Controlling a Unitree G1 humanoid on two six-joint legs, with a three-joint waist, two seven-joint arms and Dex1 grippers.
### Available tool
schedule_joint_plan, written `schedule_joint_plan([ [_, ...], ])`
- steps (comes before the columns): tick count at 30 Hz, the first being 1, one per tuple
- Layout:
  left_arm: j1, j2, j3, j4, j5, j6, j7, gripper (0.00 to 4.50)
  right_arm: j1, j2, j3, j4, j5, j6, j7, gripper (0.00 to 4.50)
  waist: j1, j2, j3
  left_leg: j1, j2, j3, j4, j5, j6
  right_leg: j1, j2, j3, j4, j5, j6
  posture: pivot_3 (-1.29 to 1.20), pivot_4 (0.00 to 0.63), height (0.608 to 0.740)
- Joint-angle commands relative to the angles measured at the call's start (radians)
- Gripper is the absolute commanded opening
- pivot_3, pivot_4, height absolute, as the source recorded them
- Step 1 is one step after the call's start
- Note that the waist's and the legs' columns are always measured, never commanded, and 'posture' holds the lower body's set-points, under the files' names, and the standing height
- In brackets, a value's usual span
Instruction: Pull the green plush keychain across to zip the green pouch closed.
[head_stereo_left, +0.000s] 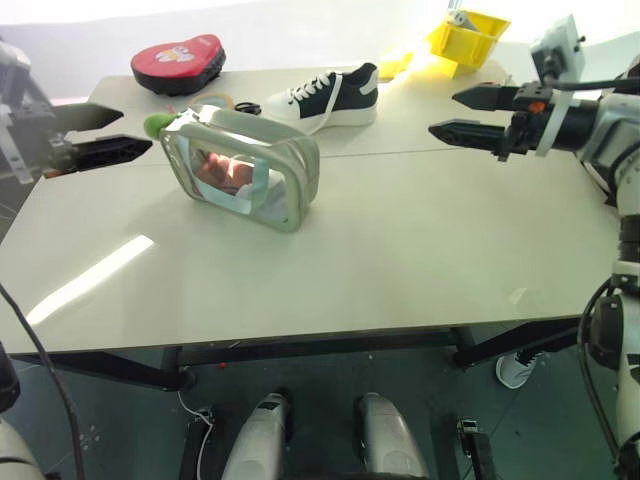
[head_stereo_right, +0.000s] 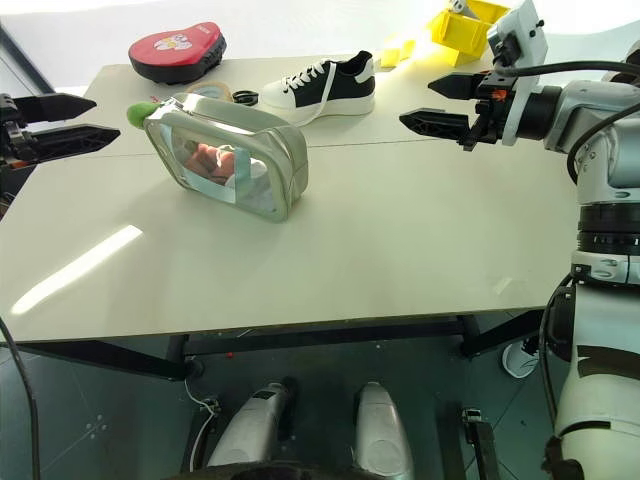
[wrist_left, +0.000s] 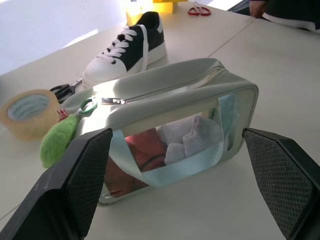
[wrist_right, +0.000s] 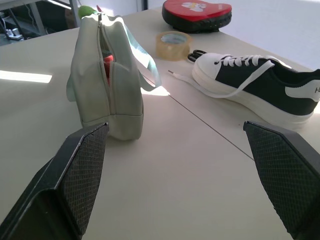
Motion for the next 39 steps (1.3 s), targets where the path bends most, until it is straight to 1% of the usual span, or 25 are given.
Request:
schedule_joint_plan([
  [1,-0.021,0.006,0.004,-0.012,0.015,-0.011,0.02,4.43,0.005,-0.02,-0.025,-0.047,0.017,0.005,0.005,4.5,0.0,0.0,0.0,0.0,0.0,0.0,0.0,0.0,0.0,0.0,0.0,0.0,0.0,0.0,0.0,0.0,0.15,0.74],
  [3,-0.027,-0.001,0.007,-0.008,0.009,0.01,0.029,4.43,0.012,-0.02,-0.026,-0.051,0.008,0.004,-0.005,4.5,0.0,0.0,0.0,0.0,0.0,0.0,0.001,0.0,0.0,0.0,0.0,0.0,0.0,0.0,0.0,0.0,0.15,0.74],
  [11,0.004,0.0,0.015,-0.027,0.014,-0.021,0.022,4.43,0.02,-0.003,-0.008,-0.068,-0.006,-0.005,-0.024,4.5,-0.002,0.0,0.0,0.0,0.0,0.0,0.001,0.0,0.0,0.0,0.0,0.0,0.001,0.0,0.0,0.0,0.15,0.74],
  [15,0.034,0.005,0.024,-0.051,0.01,-0.029,0.021,4.43,0.02,0.053,0.002,-0.105,0.003,0.028,-0.076,4.5,-0.004,0.0,0.0,0.0,0.0,0.0,0.001,0.0,0.0,0.0,0.0,0.0,0.001,0.0,0.0,0.0,0.15,0.74],
  [19,0.08,-0.005,0.039,-0.173,-0.036,0.018,0.026,4.43,0.048,0.16,0.046,-0.212,0.018,0.058,-0.129,4.5,-0.004,-0.001,0.0,0.0,0.0,0.0,0.001,0.0,0.0,-0.002,0.0,0.001,0.003,0.0,0.0,0.0,0.15,0.74],
  [22,0.105,-0.022,0.034,-0.292,-0.092,0.087,0.035,4.43,0.058,0.255,0.084,-0.24,0.006,0.059,-0.188,4.5,-0.002,-0.001,0.0,0.0,0.001,0.0,0.002,0.0,0.0,-0.002,0.0,0.001,0.004,0.0,0.0,0.0,0.15,0.74],
  [26,0.148,-0.025,0.041,-0.442,-0.155,0.144,0.037,4.43,0.022,0.386,0.137,-0.196,-0.037,0.03,-0.273,4.5,-0.002,-0.001,0.0,0.0,0.0,0.0,0.002,0.001,0.0,-0.001,0.0,0.001,0.006,0.0,0.0,0.0,0.15,0.74],
  [31,0.147,-0.04,0.069,-0.469,-0.168,0.156,0.114,4.43,-0.033,0.527,0.184,-0.077,-0.1,-0.058,-0.349,4.5,-0.004,-0.001,0.0,0.0,0.0,-0.001,0.002,0.002,-0.002,-0.002,0.001,0.001,0.007,0.001,-0.001,0.0,0.15,0.74],
  [34,0.2,-0.038,0.092,-0.507,-0.178,0.158,0.14,4.43,-0.042,0.574,0.198,-0.021,-0.12,-0.099,-0.356,4.5,-0.004,-0.001,0.0,0.0,0.0,-0.001,0.002,0.002,-0.002,-0.002,0.001,0.001,0.008,0.001,-0.001,0.0,0.15,0.74],
  [39,0.261,-0.042,0.134,-0.568,-0.216,0.186,0.189,4.43,-0.043,0.618,0.226,0.038,-0.145,-0.15,-0.335,4.5,-0.002,-0.001,-0.001,0.0,0.0,-0.002,0.002,0.002,-0.003,-0.003,0.002,0.001,0.008,0.001,-0.001,0.0,0.15,0.74],
])
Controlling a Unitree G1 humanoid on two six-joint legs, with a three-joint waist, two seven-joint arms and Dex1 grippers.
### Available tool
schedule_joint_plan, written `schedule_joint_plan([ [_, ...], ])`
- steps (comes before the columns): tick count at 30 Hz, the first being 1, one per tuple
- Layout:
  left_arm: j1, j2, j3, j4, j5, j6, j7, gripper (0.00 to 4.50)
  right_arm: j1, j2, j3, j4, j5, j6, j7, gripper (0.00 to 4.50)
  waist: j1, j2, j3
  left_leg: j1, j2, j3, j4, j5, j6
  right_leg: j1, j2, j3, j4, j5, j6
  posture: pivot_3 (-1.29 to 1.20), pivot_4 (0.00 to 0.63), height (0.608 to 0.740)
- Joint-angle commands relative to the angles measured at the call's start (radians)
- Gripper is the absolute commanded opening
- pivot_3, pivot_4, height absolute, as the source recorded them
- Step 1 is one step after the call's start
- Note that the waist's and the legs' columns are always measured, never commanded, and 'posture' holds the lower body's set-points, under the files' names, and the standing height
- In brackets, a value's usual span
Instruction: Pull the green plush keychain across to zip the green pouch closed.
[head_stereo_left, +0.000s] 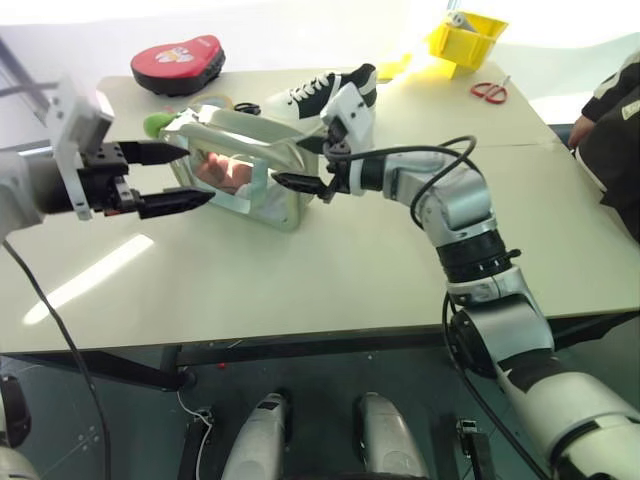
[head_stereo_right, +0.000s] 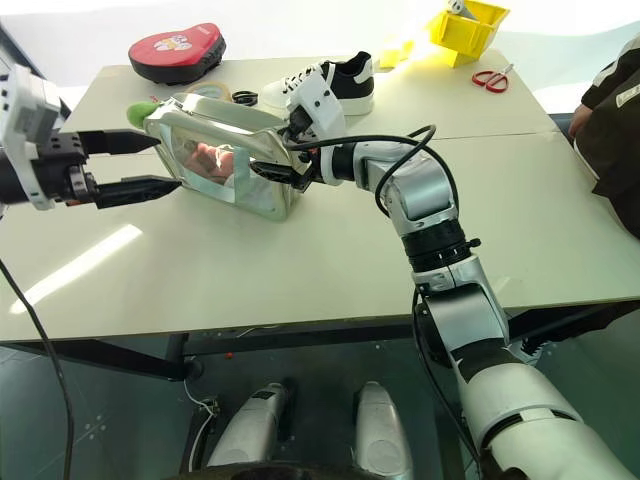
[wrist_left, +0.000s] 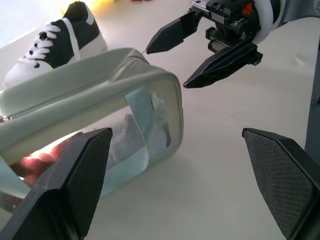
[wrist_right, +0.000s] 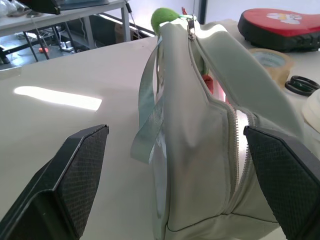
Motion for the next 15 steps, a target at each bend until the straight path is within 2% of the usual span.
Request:
schedule_joint_plan([
  [1,0.013,0.005,0.068,-0.057,-0.032,0.013,0.038,4.43,-0.028,0.029,0.006,0.014,-0.015,-0.054,0.014,4.5,0.0,0.0,0.0,0.0,0.0,0.0,0.0,0.0,0.0,0.0,0.0,0.0,0.0,0.0,0.0,0.0,0.15,0.74],
  [3,0.036,0.01,0.069,-0.075,-0.035,0.009,0.04,4.43,-0.032,0.036,0.01,0.031,-0.02,-0.066,0.026,4.5,-0.001,0.0,0.0,0.0,0.0,0.0,0.0,0.0,0.0,0.0,0.0,0.0,0.0,0.0,0.0,0.0,0.15,0.74],
  [8,0.03,0.008,0.082,-0.07,-0.054,0.013,0.068,4.5,-0.031,0.008,0.028,0.056,-0.063,-0.139,0.075,2.23,-0.001,0.0,0.0,0.0,0.0,-0.001,0.0,0.0,0.0,0.0,0.001,0.0,0.0,0.0,0.0,0.0,0.15,0.74],
  [12,0.047,0.019,0.067,-0.069,-0.052,0.002,0.062,4.5,-0.029,-0.065,0.019,0.052,-0.091,-0.179,0.122,0.02,0.001,0.0,0.0,0.0,0.0,-0.001,0.0,0.0,-0.001,0.0,0.001,0.0,0.0,0.0,0.0,0.0,0.15,0.74],
  [15,0.036,0.023,0.068,-0.057,-0.056,0.006,0.062,4.5,-0.028,-0.151,0.024,0.046,-0.114,-0.224,0.191,0.02,0.004,0.0,0.0,0.0,0.0,-0.001,0.0,0.0,-0.001,0.0,0.001,0.0,0.0,0.0,0.0,0.0,0.15,0.74],
])
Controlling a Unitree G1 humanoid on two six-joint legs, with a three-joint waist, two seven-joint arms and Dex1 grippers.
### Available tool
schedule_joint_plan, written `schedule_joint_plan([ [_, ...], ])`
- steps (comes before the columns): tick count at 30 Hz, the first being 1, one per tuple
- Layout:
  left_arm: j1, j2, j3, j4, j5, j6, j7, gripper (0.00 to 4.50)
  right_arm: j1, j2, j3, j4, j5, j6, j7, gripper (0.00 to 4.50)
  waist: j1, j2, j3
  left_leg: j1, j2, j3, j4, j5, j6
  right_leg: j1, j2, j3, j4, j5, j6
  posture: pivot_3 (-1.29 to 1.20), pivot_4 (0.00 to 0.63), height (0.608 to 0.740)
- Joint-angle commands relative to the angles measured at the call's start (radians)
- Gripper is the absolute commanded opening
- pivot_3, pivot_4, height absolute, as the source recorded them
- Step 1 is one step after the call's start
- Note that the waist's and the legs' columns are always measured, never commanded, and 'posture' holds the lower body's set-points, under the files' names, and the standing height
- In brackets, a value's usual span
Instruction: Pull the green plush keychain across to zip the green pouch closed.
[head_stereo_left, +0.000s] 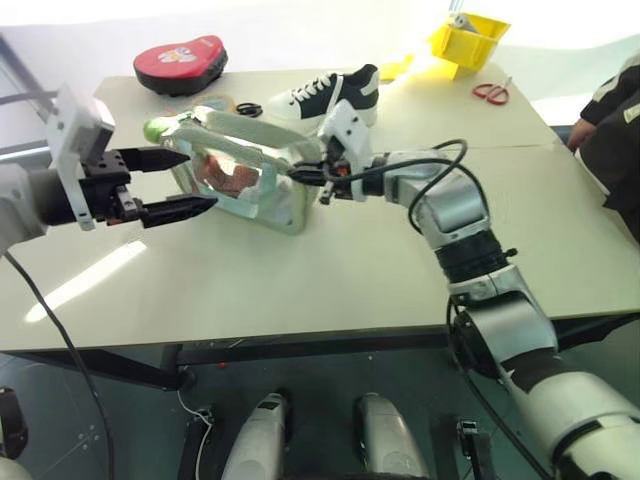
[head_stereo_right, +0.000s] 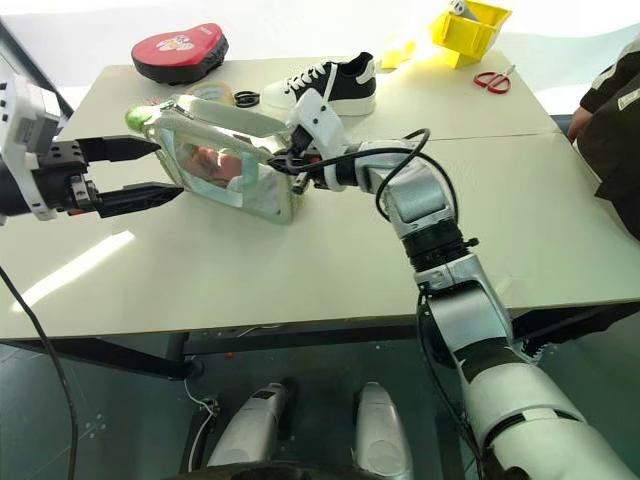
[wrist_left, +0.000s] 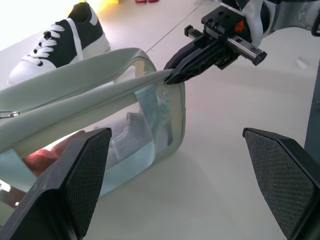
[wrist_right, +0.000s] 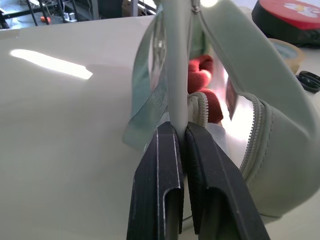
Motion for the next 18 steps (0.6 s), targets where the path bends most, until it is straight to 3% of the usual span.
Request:
schedule_joint_plan([
  [1,-0.022,0.021,0.026,0.008,-0.012,-0.005,-0.002,4.5,-0.038,-0.105,-0.021,-0.013,-0.03,-0.079,0.082,0.02,0.0,0.0,0.0,0.0,0.0,0.0,0.0,0.0,0.0,0.0,0.0,0.0,0.0,0.0,0.0,0.0,0.15,0.74],
  [7,-0.019,0.023,-0.001,0.024,0.0,-0.023,-0.025,4.5,-0.094,-0.27,-0.021,0.125,-0.09,-0.235,0.199,0.02,-0.003,0.0,0.0,0.0,0.0,0.001,0.0,0.0,0.0,0.0,0.0,0.0,0.0,0.0,0.0,0.0,0.15,0.74],
  [13,-0.05,0.012,-0.024,0.056,0.013,-0.041,-0.028,4.5,-0.115,-0.313,-0.024,0.227,-0.126,-0.284,0.23,0.02,-0.015,0.0,0.0,0.0,0.001,0.001,-0.001,0.0,0.0,0.0,0.0,0.0,0.0,0.0,0.0,0.0,0.15,0.74],
  [18,-0.073,0.011,-0.046,0.068,0.018,-0.053,-0.04,4.5,-0.053,-0.318,-0.009,0.17,-0.12,-0.26,0.293,0.02,-0.013,0.0,0.0,0.0,0.0,0.001,0.0,0.0,0.0,0.0,0.0,0.0,0.0,0.0,0.0,0.0,0.15,0.74],
])
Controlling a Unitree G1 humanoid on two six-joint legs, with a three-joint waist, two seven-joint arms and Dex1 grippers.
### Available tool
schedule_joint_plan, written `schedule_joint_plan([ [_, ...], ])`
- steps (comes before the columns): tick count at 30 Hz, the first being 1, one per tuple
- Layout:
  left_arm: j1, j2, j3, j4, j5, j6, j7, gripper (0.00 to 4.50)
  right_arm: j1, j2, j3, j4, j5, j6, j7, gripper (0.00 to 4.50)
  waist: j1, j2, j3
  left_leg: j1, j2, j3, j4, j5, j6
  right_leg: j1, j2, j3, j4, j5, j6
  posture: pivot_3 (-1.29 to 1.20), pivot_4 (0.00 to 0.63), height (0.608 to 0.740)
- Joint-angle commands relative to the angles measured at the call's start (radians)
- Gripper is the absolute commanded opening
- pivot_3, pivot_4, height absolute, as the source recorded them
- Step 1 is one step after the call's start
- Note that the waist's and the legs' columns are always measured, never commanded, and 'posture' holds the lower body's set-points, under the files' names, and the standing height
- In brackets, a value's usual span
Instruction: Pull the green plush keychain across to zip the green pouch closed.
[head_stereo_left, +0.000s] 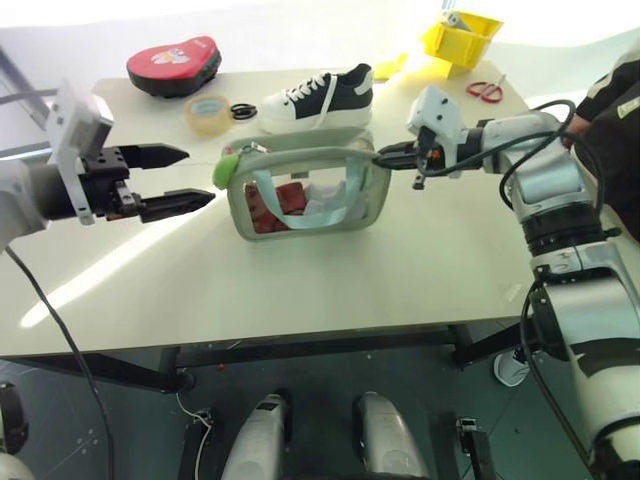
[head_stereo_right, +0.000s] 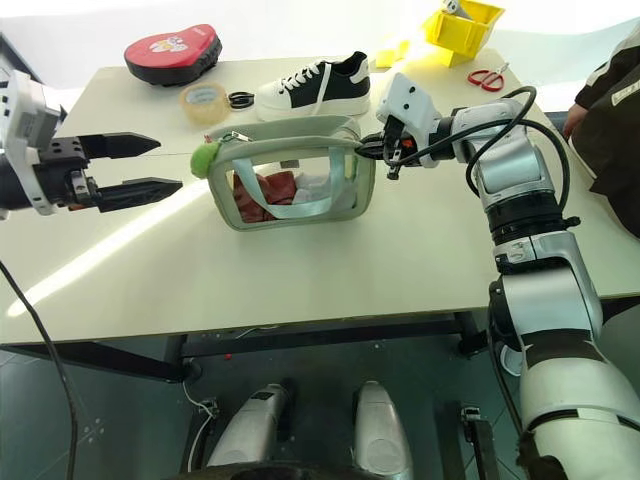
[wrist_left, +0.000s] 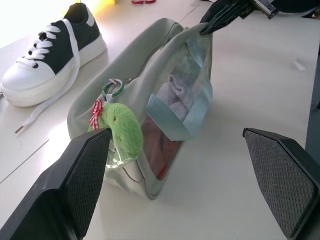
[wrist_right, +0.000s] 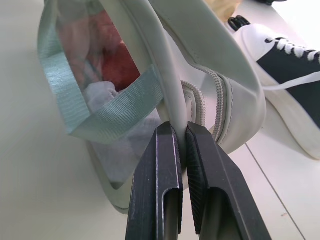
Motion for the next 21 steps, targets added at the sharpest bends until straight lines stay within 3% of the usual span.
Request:
schedule_joint_plan([
  [1,-0.035,0.006,0.007,-0.003,0.002,-0.021,-0.004,4.5,0.028,-0.02,-0.011,-0.054,-0.008,-0.008,0.026,0.02,0.001,0.0,0.0,0.0,0.0,0.0,0.0,0.0,0.0,0.0,0.0,0.0,0.0,0.0,0.0,0.0,0.15,0.74],
  [3,-0.039,0.005,0.0,0.008,0.01,-0.028,-0.007,4.5,0.035,-0.017,-0.02,-0.071,-0.006,0.008,0.015,0.02,0.001,0.0,0.0,0.0,0.0,0.0,0.0,0.0,0.0,0.0,0.0,0.0,0.0,0.0,0.0,0.0,0.15,0.74],
  [6,-0.037,0.012,-0.001,0.012,0.015,-0.033,-0.018,4.5,0.038,-0.027,-0.034,-0.113,0.018,0.054,0.045,1.09,-0.003,0.0,0.0,0.0,0.0,0.0,0.0,0.0,0.0,0.0,0.0,0.0,0.0,0.0,0.0,0.0,0.15,0.74],
  [10,-0.048,0.009,0.003,0.017,0.01,-0.032,-0.01,4.5,-0.01,-0.037,-0.048,-0.093,0.005,0.023,0.042,3.18,-0.006,0.0,0.0,0.0,0.0,0.0,0.0,0.0,0.0,0.0,0.0,0.0,0.0,0.0,0.0,0.0,0.15,0.74],
  [21,-0.026,0.006,0.012,0.0,0.008,-0.038,-0.004,4.5,-0.041,0.035,-0.023,-0.143,0.017,0.026,0.074,3.18,-0.012,0.0,0.0,0.0,0.0,0.0,0.0,0.0,0.0,0.0,0.0,0.0,0.0,0.0,0.0,0.0,0.15,0.74],
])
